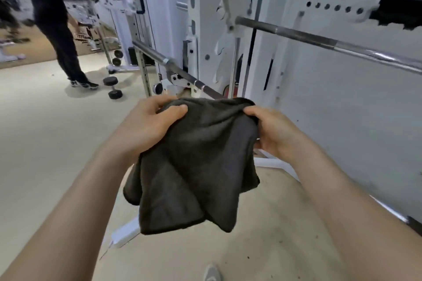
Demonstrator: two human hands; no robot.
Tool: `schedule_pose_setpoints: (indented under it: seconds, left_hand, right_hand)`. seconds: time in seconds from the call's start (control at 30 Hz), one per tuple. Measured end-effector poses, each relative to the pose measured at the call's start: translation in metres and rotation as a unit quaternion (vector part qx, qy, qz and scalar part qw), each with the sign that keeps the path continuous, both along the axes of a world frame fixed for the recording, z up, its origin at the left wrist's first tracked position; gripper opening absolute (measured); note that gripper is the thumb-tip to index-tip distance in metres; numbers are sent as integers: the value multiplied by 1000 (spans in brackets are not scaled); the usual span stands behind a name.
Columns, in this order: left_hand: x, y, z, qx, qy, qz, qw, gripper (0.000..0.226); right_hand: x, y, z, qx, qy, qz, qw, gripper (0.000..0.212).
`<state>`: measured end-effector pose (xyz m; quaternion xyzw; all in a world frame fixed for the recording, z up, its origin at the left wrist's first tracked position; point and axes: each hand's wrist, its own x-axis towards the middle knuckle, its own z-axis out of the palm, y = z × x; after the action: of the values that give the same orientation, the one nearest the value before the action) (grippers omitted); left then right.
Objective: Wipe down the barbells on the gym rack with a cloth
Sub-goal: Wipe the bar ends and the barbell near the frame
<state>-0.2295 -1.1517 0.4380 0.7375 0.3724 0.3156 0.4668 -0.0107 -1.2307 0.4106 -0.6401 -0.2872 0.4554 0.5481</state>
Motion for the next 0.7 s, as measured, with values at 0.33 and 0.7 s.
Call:
schedule_pose_setpoints:
  seconds: [0.33,0.7]
  left_hand:
    - [7,168,-4,-2,126,-8,992,30]
    - [45,340,19,-132,-50,-99,985,27]
  right_hand:
    - [24,192,67,31,-30,137,990,13]
    - [28,367,68,173,179,89,964,13]
